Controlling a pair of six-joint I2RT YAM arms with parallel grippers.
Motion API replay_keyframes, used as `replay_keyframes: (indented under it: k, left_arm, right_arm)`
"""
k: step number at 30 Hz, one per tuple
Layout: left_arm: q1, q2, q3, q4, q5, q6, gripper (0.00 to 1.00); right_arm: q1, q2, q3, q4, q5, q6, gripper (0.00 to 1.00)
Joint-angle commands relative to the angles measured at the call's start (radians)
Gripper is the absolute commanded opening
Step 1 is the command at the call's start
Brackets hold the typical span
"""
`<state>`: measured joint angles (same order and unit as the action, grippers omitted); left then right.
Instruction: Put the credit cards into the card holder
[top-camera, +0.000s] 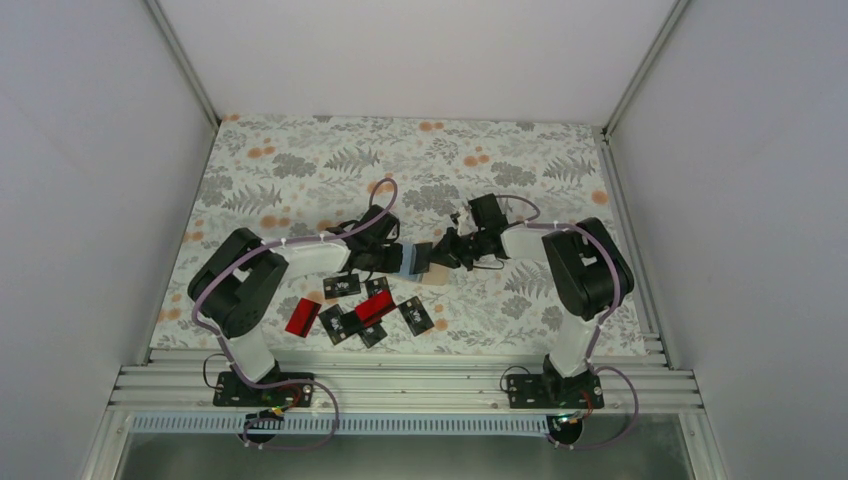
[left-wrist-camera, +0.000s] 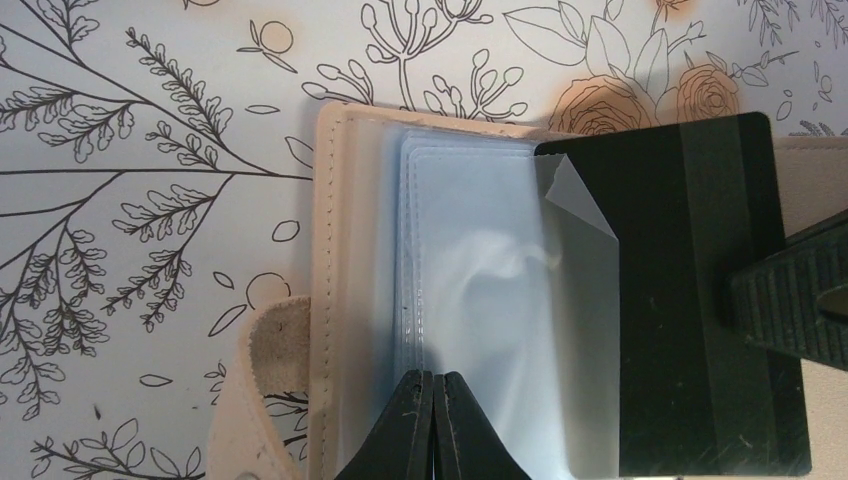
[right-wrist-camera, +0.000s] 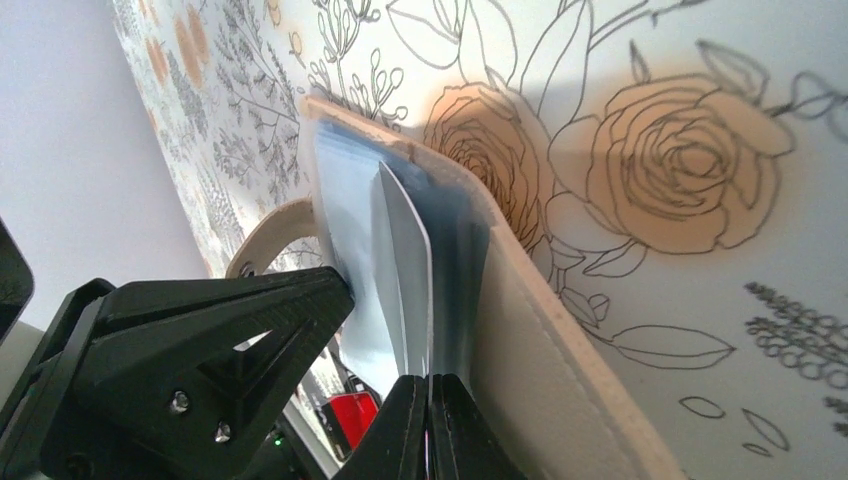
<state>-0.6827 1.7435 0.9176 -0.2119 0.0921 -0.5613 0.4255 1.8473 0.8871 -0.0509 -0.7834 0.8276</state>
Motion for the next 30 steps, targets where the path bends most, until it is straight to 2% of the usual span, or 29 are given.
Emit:
replay_keyframes:
  k: [1,8,24,30]
  left_arm:
    - [-0.003,0.001,-0.025,-0.062,0.004,-0.005,0.02]
    - [-0.003,0.003,-0.020,-0.062,0.004,-0.005,0.02]
    - [-0.003,-0.026,-0.031,-0.070,-0.003,-0.018,0.03]
    - [-0.003,-0.047,-0.012,-0.100,-0.043,-0.022,0.11]
  right_arm:
    - [0.006,-0.031,0.014,-0.068,0.087,-0.054,0.04]
    - [0.018,-0.009,-0.021,0.012,0.013,-0.015,0.04]
    - [0.030,-0.005,-0.085,0.095,0.026,0.089,0.04]
    - [0.032,-0.011,-0.092,0.071,0.039,0.088,0.04]
